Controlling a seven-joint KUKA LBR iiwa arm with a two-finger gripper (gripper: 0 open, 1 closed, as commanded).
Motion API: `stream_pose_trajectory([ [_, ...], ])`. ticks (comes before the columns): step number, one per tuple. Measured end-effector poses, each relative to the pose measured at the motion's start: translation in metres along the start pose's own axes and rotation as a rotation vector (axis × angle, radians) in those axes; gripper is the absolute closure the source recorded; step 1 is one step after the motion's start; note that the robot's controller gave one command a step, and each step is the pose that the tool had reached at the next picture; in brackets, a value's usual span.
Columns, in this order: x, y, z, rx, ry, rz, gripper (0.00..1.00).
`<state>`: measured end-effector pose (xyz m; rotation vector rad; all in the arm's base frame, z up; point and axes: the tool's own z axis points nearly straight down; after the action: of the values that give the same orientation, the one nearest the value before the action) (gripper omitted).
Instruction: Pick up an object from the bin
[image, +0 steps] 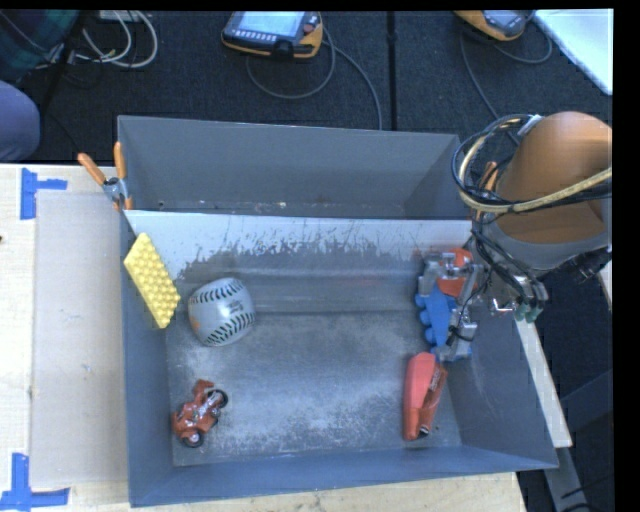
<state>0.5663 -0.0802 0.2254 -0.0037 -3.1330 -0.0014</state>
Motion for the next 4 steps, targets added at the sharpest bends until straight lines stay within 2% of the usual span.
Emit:
stream_pose_trajectory([
  [1,-0.001,0.0,-0.005,0.001,-0.008,-0.002,0.0],
  [2,0.004,-0.002,0.019,0.001,-0.012,-0.096,0.0],
  [3,0.008,-0.004,0.03,0.001,-0.011,-0.131,0.0],
  [4,0.011,-0.013,0.08,0.002,-0.011,-0.252,0.0],
])
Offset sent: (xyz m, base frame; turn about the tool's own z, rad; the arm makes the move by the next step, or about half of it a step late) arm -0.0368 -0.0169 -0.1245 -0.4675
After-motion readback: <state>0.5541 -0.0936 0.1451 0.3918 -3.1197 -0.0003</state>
